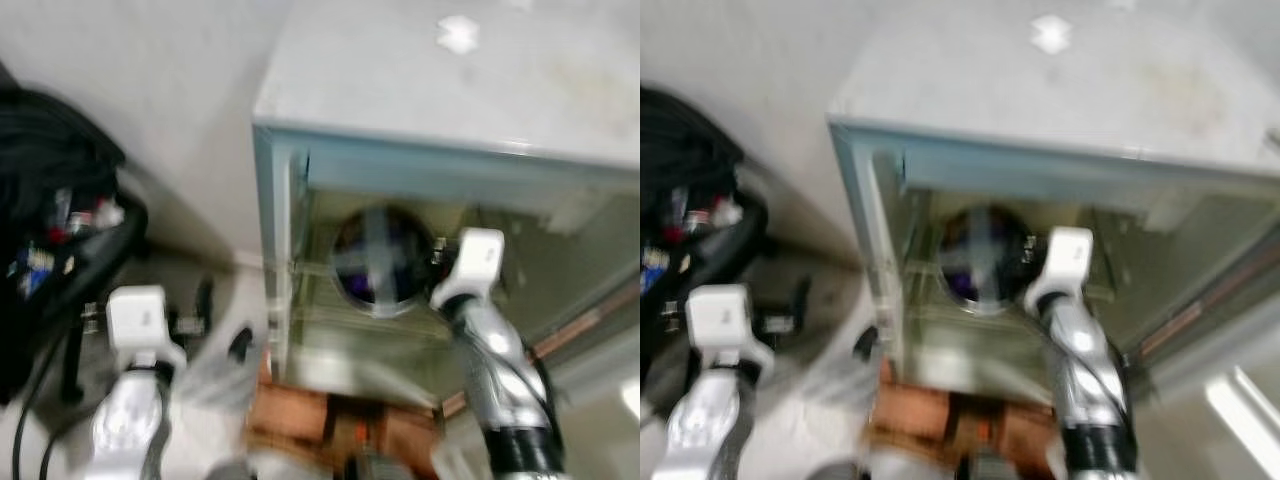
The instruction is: Restocking fridge
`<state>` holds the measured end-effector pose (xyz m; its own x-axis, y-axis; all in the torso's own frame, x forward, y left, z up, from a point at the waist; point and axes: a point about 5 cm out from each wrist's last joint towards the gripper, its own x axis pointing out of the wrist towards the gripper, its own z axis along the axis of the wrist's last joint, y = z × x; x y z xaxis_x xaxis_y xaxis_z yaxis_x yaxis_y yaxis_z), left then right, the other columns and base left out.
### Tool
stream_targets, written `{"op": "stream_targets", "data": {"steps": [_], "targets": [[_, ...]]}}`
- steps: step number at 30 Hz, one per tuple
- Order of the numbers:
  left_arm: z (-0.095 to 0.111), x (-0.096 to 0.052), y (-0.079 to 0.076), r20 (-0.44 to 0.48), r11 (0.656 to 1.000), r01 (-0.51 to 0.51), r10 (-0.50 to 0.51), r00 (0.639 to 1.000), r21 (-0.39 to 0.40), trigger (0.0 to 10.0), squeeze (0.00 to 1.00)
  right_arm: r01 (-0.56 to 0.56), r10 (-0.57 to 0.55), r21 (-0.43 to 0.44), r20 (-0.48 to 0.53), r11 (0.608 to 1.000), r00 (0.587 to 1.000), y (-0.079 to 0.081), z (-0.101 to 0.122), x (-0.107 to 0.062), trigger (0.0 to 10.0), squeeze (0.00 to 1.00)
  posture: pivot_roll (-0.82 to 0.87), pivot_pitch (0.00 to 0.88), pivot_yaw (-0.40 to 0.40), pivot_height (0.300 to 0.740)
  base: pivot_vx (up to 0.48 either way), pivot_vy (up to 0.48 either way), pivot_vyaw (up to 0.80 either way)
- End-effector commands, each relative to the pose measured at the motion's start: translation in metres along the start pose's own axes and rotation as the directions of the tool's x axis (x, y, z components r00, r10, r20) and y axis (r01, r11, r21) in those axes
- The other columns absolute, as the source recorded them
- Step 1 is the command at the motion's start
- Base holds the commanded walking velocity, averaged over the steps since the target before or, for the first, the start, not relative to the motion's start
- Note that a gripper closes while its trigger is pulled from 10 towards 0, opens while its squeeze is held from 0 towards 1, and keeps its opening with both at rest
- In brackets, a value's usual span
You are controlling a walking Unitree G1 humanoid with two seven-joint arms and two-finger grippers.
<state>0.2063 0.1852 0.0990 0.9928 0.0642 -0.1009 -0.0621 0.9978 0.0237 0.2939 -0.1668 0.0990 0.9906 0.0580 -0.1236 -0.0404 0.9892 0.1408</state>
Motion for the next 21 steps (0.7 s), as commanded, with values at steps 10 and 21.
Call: {"op": "stream_targets", "data": {"steps": [10, 21], "targets": [[-0.002, -0.016, 0.007, -0.055, 0.999, -0.031, 0.032, 0.998, 0.020, 10.0, 0.00, 0.005, -0.004, 0.070, -0.005, 0.998, 1.000, 0.020, 0.002, 0.021, 10.0, 0.00, 0.18, 0.152, -0.069, 0.740, 0.000, 0.000, 0.00], [0.000, -0.042, 0.011, -0.103, 0.997, -0.065, 0.069, 0.992, 0.042, 10.0, 0.00, 0.069, -0.043, 0.231, -0.114, 0.971, 0.993, 0.049, -0.006, 0.061, 10.0, 0.00, 0.25, 0.259, -0.111, 0.740, 0.000, 0.000, 0.00]]}}
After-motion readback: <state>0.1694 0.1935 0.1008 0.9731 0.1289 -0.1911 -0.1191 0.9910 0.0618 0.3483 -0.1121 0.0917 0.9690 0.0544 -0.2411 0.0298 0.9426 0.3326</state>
